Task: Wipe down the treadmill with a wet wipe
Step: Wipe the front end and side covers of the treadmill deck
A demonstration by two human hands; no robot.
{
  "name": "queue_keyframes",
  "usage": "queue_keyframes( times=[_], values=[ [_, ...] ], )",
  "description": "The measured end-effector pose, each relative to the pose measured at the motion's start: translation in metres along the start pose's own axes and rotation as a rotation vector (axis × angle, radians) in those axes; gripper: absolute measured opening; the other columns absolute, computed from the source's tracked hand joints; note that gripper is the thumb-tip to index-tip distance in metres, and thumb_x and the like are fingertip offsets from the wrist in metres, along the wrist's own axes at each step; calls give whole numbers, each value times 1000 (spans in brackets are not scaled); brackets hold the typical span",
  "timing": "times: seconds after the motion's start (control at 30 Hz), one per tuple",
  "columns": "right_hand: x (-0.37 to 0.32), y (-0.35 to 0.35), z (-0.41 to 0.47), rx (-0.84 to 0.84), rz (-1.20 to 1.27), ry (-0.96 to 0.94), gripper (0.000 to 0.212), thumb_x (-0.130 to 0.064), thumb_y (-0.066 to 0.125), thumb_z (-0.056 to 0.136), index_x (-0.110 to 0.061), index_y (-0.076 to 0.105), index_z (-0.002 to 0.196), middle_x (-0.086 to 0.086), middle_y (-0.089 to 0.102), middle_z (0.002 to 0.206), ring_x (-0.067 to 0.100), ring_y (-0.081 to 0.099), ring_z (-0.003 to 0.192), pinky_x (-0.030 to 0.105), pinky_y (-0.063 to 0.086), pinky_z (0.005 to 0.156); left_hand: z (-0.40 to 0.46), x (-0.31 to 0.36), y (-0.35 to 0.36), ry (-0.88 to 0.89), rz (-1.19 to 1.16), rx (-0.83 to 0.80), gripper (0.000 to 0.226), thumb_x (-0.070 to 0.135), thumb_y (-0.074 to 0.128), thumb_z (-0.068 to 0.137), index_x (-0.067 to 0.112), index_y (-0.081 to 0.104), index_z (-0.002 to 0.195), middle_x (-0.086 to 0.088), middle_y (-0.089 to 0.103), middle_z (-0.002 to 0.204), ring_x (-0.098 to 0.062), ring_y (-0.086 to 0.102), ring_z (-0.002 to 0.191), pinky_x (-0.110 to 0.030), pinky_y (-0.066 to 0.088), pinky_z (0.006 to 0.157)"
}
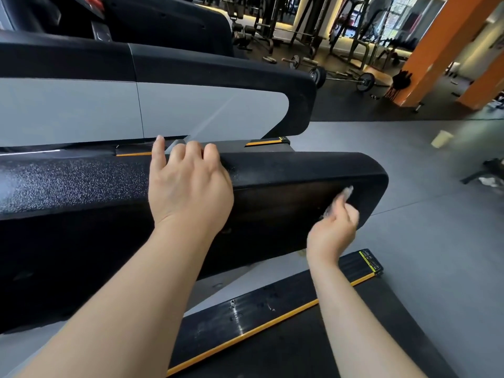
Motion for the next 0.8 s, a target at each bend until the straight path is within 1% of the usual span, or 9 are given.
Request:
queue_keyframes(
  times=[0.1, 0.2, 0.3, 0.4, 0.47, 0.53, 0.6, 0.7, 0.8],
  values=[
    [-26, 21, -28, 17, 63, 111, 23, -9, 41, 101, -12, 61, 111, -13, 46, 88, -7, 54, 78, 2, 37, 70, 0, 0, 0, -1, 1, -9, 38, 16, 27, 82, 2, 62, 82, -18, 63, 78, -37, 58, 78, -49, 23, 107],
    [-41, 32, -80, -280, -203, -405, 11, -24, 53, 95, -22, 63, 92, -8, 47, 82, -3, 47, 72, 15, 40, 74, 0, -1, 0, -6, 1, -26, 38, 17, 28, 82, 1, 62, 83, -20, 63, 79, -38, 58, 80, -49, 24, 107],
    [-36, 22, -72, -590, -333, -777, 47, -35, 37, 101, 1, 66, 100, -2, 47, 81, 10, 46, 75, 24, 41, 74, 0, -1, -1, -9, 2, -40, 36, 17, 29, 82, 1, 61, 82, -21, 62, 80, -39, 59, 81, -49, 24, 107],
    [-36, 12, -28, -466, -400, -473, 61, -45, 23, 101, 2, 62, 105, 6, 54, 88, 24, 51, 83, 18, 36, 75, -1, 0, -1, -18, -1, -42, 36, 16, 29, 82, 1, 62, 82, -20, 62, 80, -39, 59, 82, -49, 23, 107],
    [-34, 7, -4, -161, -387, -284, 38, -21, 36, 101, 1, 54, 127, 10, 51, 109, 21, 51, 100, 5, 34, 83, 0, 0, 0, -25, -6, -47, 39, 16, 27, 82, 0, 63, 84, -20, 63, 82, -40, 59, 83, -49, 21, 108],
    [-34, 13, -2, -24, -393, -244, 39, 4, 41, 96, 2, 48, 134, 6, 45, 110, 17, 51, 105, 6, 34, 94, 0, 0, 0, -31, -7, -54, 38, 16, 28, 82, 0, 63, 85, -21, 63, 83, -40, 59, 83, -48, 21, 108],
    [-40, 23, -14, -71, -362, -314, 41, 10, 42, 91, 3, 51, 131, 3, 42, 108, 14, 50, 102, 10, 34, 99, 1, 0, -1, -39, -5, -67, 35, 15, 31, 82, 0, 63, 85, -21, 64, 84, -40, 59, 83, -50, 23, 108],
    [-38, 20, -43, -315, -454, -688, 40, 6, 45, 86, 6, 55, 125, 8, 50, 101, 9, 48, 92, 5, 35, 95, 1, 1, -2, -45, -5, -92, 34, 14, 33, 82, -1, 63, 85, -22, 64, 85, -41, 59, 85, -50, 23, 108],
    [-39, 6, -23, -528, -529, -861, 31, -5, 47, 91, 4, 60, 118, 7, 52, 96, 10, 46, 84, 18, 43, 81, 0, 1, -3, -45, -1, -100, 35, 15, 32, 82, -1, 63, 87, -23, 64, 87, -41, 58, 86, -50, 22, 109]
  ],
)
Point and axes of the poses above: each hand's wrist, its own z-axis towards the middle knuckle, its own y-axis out of the palm, x = y × z, the point moved 1 cm from there along z, towards the middle knuckle
